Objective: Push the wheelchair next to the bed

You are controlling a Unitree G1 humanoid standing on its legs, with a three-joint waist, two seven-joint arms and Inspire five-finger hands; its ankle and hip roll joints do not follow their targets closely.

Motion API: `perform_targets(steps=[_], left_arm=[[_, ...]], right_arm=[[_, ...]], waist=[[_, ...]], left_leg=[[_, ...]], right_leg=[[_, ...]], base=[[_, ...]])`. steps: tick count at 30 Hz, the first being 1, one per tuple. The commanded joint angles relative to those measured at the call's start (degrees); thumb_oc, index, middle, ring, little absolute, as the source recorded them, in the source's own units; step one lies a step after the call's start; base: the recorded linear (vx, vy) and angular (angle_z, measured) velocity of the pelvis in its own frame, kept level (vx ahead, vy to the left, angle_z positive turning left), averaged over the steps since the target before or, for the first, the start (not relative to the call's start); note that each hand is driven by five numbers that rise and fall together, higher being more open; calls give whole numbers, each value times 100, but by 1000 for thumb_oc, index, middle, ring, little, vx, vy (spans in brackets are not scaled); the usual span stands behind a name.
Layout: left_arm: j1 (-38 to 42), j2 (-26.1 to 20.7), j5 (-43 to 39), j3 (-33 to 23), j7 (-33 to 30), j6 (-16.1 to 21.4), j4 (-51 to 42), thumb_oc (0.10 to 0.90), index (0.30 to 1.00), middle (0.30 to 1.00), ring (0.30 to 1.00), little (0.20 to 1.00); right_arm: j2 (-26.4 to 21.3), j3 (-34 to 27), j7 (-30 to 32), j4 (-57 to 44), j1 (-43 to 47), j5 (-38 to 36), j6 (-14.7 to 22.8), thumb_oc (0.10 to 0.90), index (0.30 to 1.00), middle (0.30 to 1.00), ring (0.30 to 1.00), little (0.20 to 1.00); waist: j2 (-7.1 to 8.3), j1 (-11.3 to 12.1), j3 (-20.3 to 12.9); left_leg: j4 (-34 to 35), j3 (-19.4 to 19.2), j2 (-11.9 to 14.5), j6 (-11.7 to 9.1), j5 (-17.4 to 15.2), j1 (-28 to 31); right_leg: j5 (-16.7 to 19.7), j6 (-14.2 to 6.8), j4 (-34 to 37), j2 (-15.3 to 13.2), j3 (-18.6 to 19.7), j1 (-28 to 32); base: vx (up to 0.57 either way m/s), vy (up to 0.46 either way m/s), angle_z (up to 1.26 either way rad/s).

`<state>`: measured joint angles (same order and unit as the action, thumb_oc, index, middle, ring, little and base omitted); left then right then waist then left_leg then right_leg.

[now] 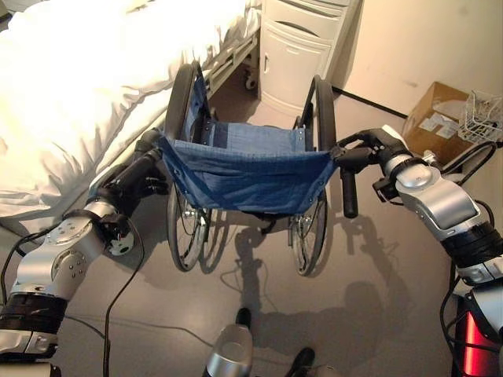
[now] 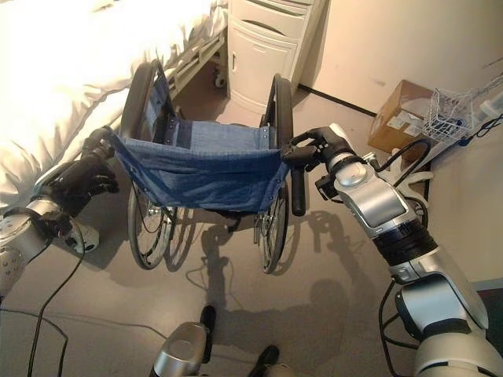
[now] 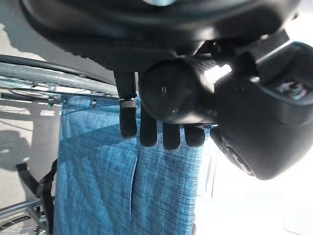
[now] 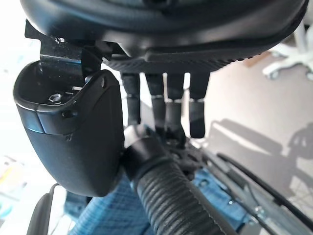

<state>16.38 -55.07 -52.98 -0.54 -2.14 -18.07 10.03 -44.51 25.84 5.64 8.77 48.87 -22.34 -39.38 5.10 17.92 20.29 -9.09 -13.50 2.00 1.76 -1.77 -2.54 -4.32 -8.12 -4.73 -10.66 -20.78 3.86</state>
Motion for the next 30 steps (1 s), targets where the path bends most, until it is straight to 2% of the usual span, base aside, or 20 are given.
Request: perform_targets(steps=[1,13,14,15,16,17,18,24,30], left_arm=[[600,125,68,-328,-19,727,-497,400,300,300,300,300],[299,241,6,-458,-22,754,-293,400,300,300,300,300],[298,250,-15,-458,-26,767,-295,403,305,305,305,305],[297,253,-26,-460,-16,776,-296,444,366,366,366,366],[285,258,-27,-470,-3,778,-304,519,479,479,479,479],[277,256,-30,-480,-3,775,-314,541,512,512,512,512],[249,259,-8,-523,-6,765,-351,800,900,900,900,900],[226,141,65,-629,-70,776,-406,800,900,900,900,900],[84,-16,220,-920,-232,852,-583,800,900,900,900,900]], right_arm=[[-81,483,-406,-807,-256,-499,782,400,300,300,300,300],[-40,504,-148,-626,-271,-648,736,400,300,300,300,300],[-45,492,-90,-623,-280,-671,733,560,540,540,540,540],[-53,478,-45,-621,-290,-686,733,684,726,726,726,726],[-68,444,-20,-604,-314,-687,745,800,900,900,900,900],[-80,430,-21,-596,-319,-690,747,800,900,900,900,900],[-119,370,40,-582,-333,-702,734,800,900,900,900,900],[-250,207,301,-638,-331,-767,771,800,900,900,900,900],[-587,-180,548,-780,-433,-516,918,800,900,900,900,900]], waist=[[-89,-518,-614],[-161,-508,-788],[-163,-505,-787],[-163,-503,-788],[-159,-500,-791],[-158,-499,-792],[-157,-497,-809],[-158,-490,-826],[-158,-507,-861]], left_leg=[[-53,577,-59,-523,486,-789],[-30,596,-33,-570,454,-687],[-25,605,-38,-571,455,-678],[-25,611,-43,-572,455,-676],[-27,616,-50,-570,448,-673],[-25,619,-53,-569,446,-668],[1,616,-58,-568,438,-631],[71,596,-57,-573,412,-527],[165,590,-54,-565,426,-463]], right_leg=[[457,211,535,410,-42,419],[480,239,717,451,-100,561],[479,241,718,453,-103,573],[480,240,721,453,-105,579],[480,238,730,453,-110,591],[480,239,733,454,-110,595],[483,232,743,451,-127,604],[461,214,760,452,-154,669],[446,205,758,450,-171,680]], base=[[44,-6,-4],[52,6,-1],[34,2,3],[25,0,3],[0,0,0],[0,0,0],[0,0,0],[0,3,-1],[-2,2,-1]])
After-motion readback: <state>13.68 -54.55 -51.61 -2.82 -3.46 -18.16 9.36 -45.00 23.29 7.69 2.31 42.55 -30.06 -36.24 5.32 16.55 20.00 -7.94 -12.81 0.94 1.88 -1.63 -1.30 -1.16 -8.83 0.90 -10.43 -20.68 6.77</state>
